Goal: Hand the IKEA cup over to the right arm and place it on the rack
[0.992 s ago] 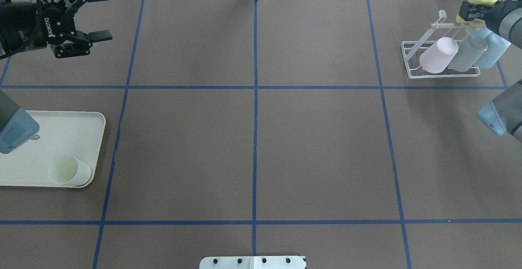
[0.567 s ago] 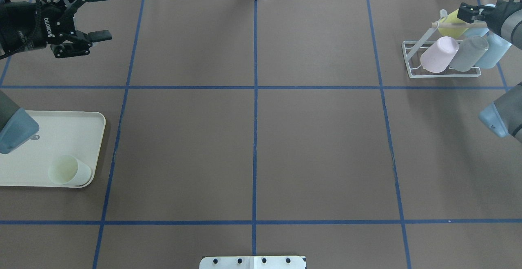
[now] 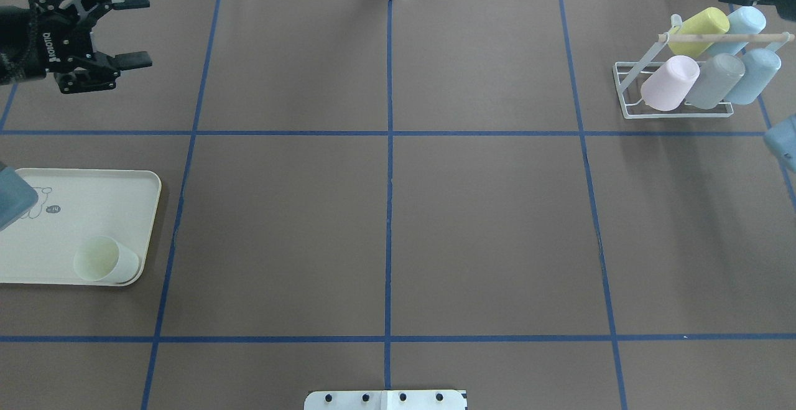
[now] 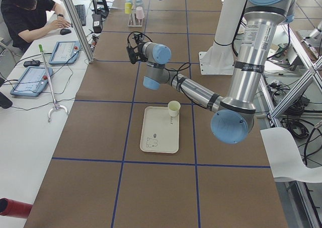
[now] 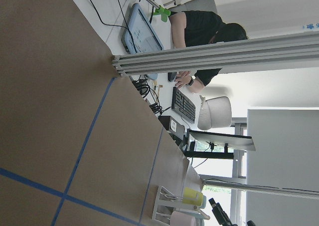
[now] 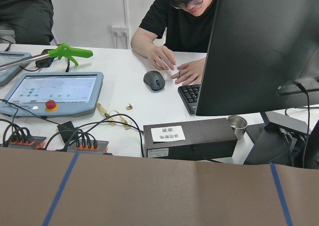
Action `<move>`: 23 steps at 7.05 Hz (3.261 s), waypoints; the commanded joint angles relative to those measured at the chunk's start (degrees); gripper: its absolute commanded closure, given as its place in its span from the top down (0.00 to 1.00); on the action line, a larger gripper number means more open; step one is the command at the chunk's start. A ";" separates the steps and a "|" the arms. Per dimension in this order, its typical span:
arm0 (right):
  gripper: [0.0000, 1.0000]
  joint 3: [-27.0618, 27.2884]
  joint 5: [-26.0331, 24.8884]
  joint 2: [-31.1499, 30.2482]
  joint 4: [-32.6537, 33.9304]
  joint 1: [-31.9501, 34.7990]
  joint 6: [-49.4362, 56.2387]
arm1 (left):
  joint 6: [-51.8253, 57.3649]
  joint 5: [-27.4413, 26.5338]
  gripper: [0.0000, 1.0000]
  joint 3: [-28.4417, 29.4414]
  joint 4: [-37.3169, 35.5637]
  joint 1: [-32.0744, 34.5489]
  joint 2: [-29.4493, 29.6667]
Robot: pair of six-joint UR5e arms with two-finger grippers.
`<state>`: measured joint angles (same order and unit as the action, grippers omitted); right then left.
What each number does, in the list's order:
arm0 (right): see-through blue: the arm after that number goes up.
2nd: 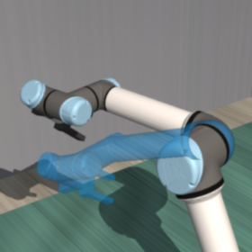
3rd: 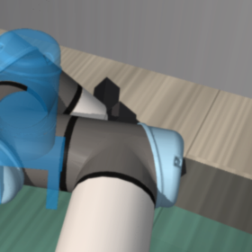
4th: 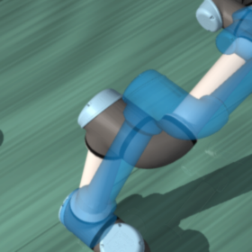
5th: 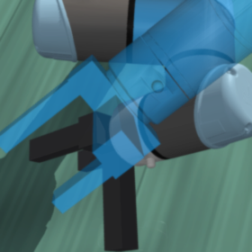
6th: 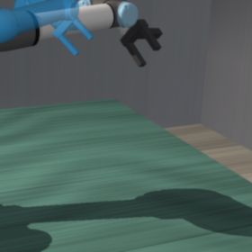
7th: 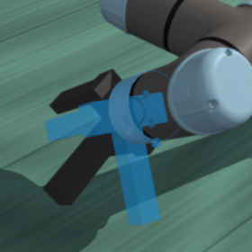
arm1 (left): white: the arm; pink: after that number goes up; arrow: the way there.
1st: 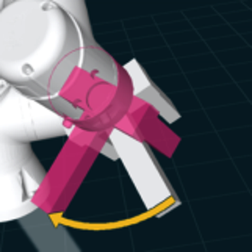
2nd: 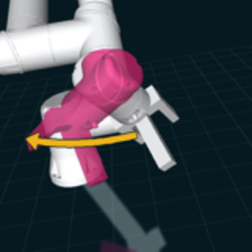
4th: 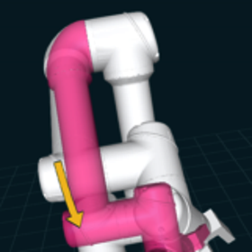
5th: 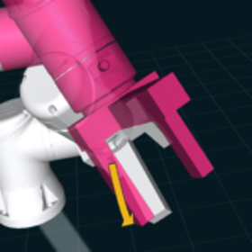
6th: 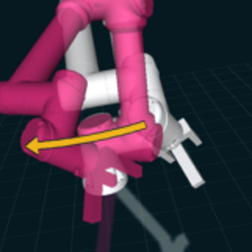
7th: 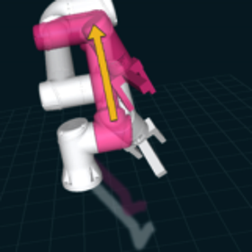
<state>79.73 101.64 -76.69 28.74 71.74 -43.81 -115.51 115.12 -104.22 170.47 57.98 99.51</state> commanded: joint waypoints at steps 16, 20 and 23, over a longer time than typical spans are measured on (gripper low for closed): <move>1.00 24.77 30.19 -0.92 27.51 -2.13 -10.68 | 40.10 2.57 0.93 -3.27 -19.91 -16.23 -28.40; 1.00 24.68 30.19 -0.83 27.51 -2.13 -10.68 | 40.63 2.48 0.82 -2.66 -19.91 -17.02 -28.14; 1.00 24.68 30.10 -0.65 27.51 -2.13 -10.68 | 40.63 2.39 0.56 -1.69 -20.00 -17.20 -28.05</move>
<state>104.36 131.76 -77.43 56.25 69.61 -54.49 -74.88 117.52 -106.22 150.48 40.84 71.38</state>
